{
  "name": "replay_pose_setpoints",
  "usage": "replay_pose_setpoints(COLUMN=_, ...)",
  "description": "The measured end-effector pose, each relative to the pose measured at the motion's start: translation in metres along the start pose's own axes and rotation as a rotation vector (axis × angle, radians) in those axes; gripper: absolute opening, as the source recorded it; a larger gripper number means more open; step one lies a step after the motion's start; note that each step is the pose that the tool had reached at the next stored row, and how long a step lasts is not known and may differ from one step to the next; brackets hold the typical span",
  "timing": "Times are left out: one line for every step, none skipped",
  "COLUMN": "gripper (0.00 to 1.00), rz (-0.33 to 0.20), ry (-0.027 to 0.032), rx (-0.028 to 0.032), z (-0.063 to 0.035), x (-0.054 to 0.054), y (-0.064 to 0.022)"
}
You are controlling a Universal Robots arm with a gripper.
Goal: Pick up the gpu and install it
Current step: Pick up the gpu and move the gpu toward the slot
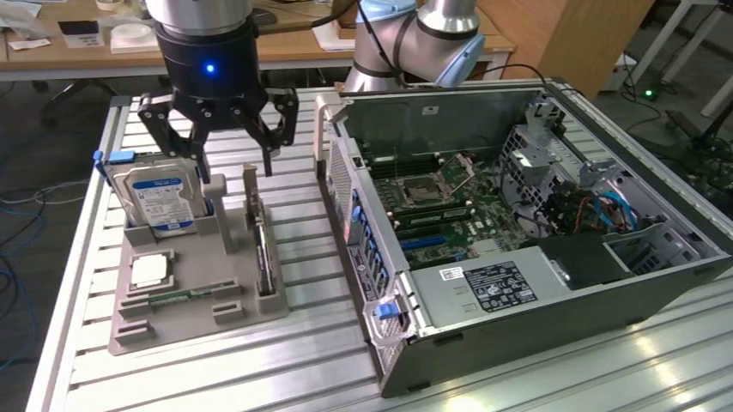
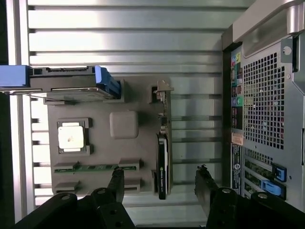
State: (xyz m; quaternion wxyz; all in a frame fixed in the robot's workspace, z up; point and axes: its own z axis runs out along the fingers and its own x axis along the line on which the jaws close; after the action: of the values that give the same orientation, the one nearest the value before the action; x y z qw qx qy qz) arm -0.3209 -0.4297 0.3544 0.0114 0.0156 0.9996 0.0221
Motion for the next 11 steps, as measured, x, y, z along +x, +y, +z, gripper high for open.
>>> replay_pose_setpoints(gripper=0.71, rz=0.0, ry=0.0, rx=0.0, z=0.0012, x=0.0, y=-0.0001)
replay_pose_setpoints(gripper=0.71, rz=0.0, ry=0.0, rx=0.0, z=0.0025, x=0.0, y=-0.0001)
replay_pose_setpoints(gripper=0.71, rz=0.0, ry=0.0001, rx=0.0001, z=0.0037, x=0.0, y=-0.0002)
replay_pose_setpoints(gripper=0.71, rz=0.0, ry=0.0001, rx=0.0, z=0.005, x=0.0, y=-0.0002)
replay_pose_setpoints(gripper=0.71, rz=0.0, ry=0.0, rx=0.0, z=0.0062, x=0.0, y=-0.0003)
replay_pose_setpoints(gripper=0.71, rz=0.0, ry=0.0, rx=0.0, z=0.0074, x=0.0, y=-0.0003)
replay_pose_setpoints(gripper=0.71, rz=0.0, ry=0.0001, rx=0.0, z=0.0086, x=0.0, y=-0.0004)
replay_pose_setpoints(gripper=0.71, rz=0.0, ry=0.0001, rx=0.0001, z=0.0098, x=0.0, y=-0.0004)
replay_pose_setpoints(gripper=0.71, rz=0.0, ry=0.0, rx=0.0001, z=0.0111, x=0.0, y=-0.0005)
replay_pose_setpoints(gripper=0.71, rz=0.0, ry=0.0001, rx=0.0, z=0.0124, x=0.0, y=-0.0006)
replay_pose_setpoints(gripper=0.71, rz=0.0, ry=0.0001, rx=0.0001, z=0.0136, x=0.0, y=-0.0006)
